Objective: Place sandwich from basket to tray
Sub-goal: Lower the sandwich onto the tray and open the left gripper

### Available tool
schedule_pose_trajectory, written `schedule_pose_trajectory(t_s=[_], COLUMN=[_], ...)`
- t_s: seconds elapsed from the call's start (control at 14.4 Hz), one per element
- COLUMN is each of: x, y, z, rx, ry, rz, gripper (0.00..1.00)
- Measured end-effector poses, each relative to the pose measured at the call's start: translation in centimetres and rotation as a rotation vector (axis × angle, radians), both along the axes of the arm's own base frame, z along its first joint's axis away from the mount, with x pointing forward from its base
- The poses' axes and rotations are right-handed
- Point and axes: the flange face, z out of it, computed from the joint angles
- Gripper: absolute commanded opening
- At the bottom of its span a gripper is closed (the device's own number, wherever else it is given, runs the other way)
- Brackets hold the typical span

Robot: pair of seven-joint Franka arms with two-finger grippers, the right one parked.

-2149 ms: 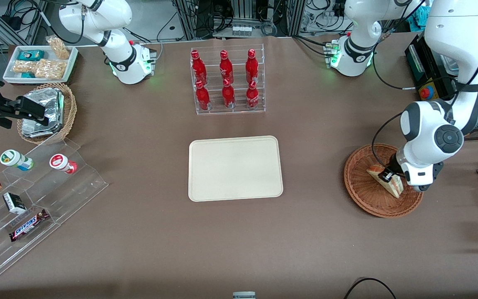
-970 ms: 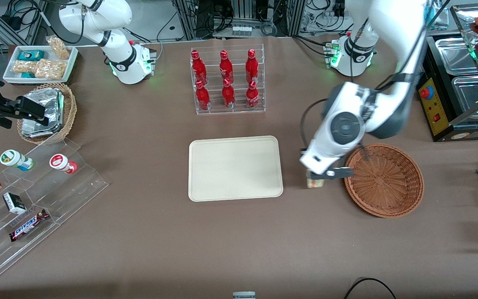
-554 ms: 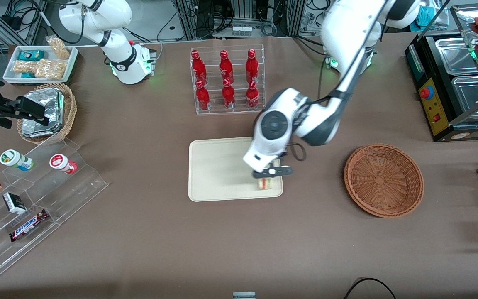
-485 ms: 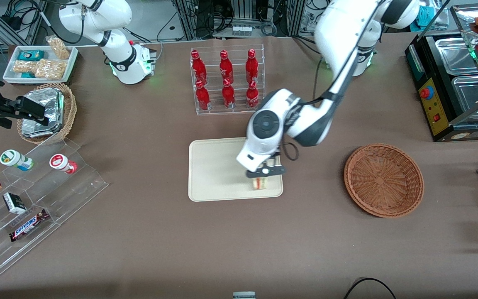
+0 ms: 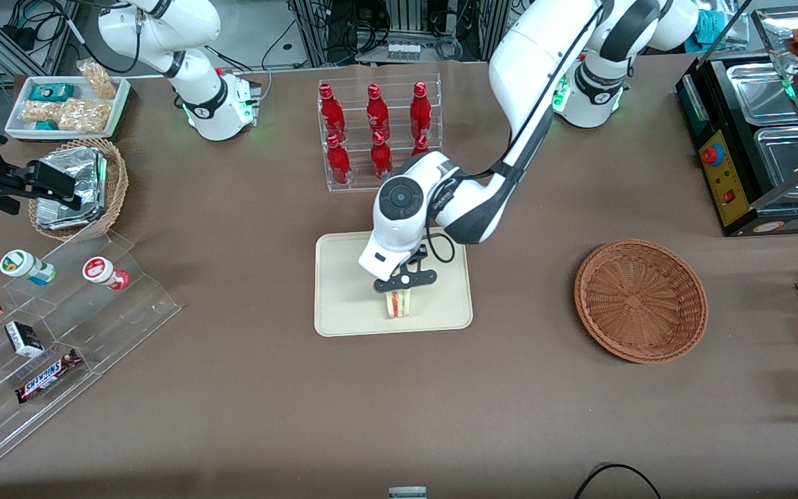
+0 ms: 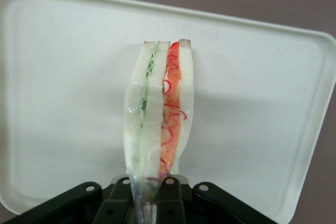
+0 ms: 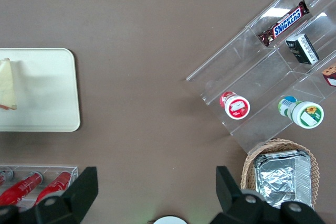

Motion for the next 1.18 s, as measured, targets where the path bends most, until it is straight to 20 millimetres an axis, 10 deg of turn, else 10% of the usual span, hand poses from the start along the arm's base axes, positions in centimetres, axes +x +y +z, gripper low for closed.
schedule_pose_trajectory(t_s=[0.14, 0.28, 0.83, 1.18], x=[-0.6, -0.6, 0.3, 2.1], y=[-0.4, -0.5, -0.3, 6.6], z=[-1.1, -1.4, 5.5, 13.5], rx=[0.009, 0.006, -0.019, 0.102], ry=[0.011, 0.016, -0.006, 0.041], rz=[0.001, 0.007, 0.040, 0.063], gripper=[0.19, 1.00, 1.00, 1.00])
